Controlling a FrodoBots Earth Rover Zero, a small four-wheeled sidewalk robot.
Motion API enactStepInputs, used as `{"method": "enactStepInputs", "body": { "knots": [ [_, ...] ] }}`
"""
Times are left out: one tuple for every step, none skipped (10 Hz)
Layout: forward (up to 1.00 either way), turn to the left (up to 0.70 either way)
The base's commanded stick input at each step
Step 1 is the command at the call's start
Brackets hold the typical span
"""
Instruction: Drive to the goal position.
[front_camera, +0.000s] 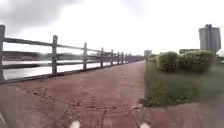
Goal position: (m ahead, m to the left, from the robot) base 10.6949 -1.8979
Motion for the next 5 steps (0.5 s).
{"method": "enactStepInputs", "body": {
  "knots": [
    [0.7, 0.0],
    [0.7, 0.0],
    [0.7, -0.01],
    [0.7, -0.02],
    [0.7, -0.04]
  ]
}}
